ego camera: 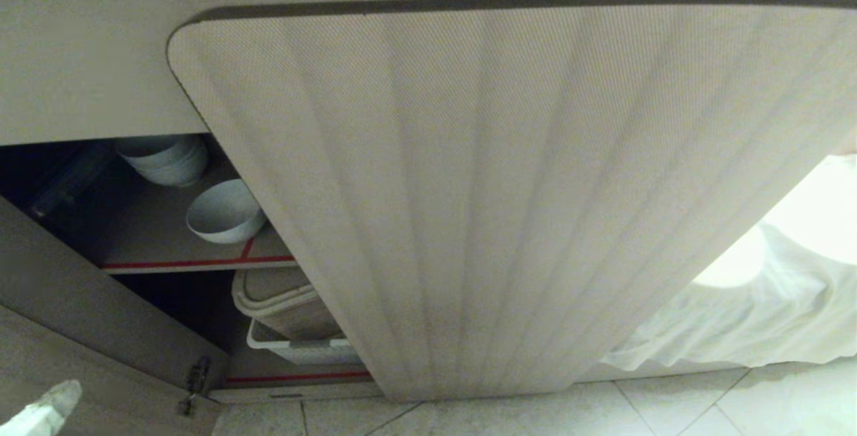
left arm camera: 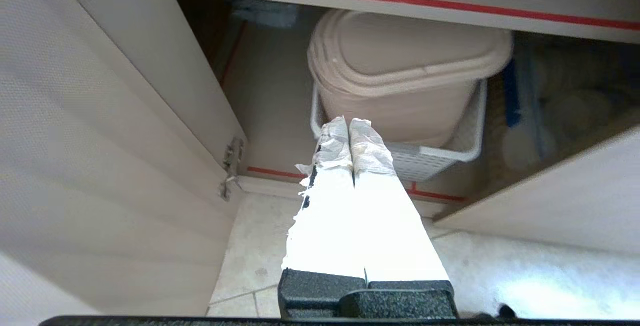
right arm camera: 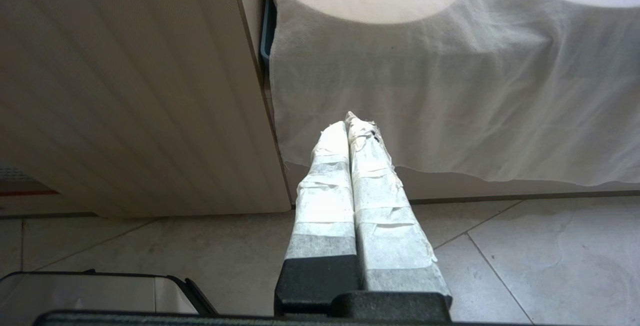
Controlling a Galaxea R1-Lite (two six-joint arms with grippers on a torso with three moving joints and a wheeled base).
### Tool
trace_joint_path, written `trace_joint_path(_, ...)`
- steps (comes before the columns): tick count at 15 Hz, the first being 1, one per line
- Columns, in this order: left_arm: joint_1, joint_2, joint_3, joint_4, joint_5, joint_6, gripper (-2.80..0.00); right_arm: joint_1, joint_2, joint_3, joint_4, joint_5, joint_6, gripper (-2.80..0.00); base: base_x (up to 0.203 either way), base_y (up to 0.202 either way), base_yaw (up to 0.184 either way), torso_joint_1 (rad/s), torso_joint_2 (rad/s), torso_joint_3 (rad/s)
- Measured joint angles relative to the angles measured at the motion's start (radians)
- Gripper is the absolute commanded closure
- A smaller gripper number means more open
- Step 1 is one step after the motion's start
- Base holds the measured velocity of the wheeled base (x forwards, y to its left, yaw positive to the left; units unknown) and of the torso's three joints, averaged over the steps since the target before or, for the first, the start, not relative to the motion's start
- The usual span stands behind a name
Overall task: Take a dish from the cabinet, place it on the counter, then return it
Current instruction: Close the cabinet door
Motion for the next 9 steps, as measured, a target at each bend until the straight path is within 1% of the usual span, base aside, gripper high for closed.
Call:
trace_joint_path(3,0.03,-0.152,0.001,0.11,-0.037,0.001,0.0,0.0,0.0,0.0,0.0,0.0,0.0,0.0,0.0,0.0,0.0,0.0,0.0,0.0)
trace_joint_path(6,0.048,-0.285,0.001,0.224,-0.04,0.029,0.0,0.0,0.0,0.0,0.0,0.0,-0.001,0.0,0.0,0.0,0.0,0.0,0.0,0.0)
trace_joint_path(9,0.03,-0.33,0.001,0.224,-0.033,0.051,0.0,0.0,0.0,0.0,0.0,0.0,0.0,0.0,0.0,0.0,0.0,0.0,0.0,0.0)
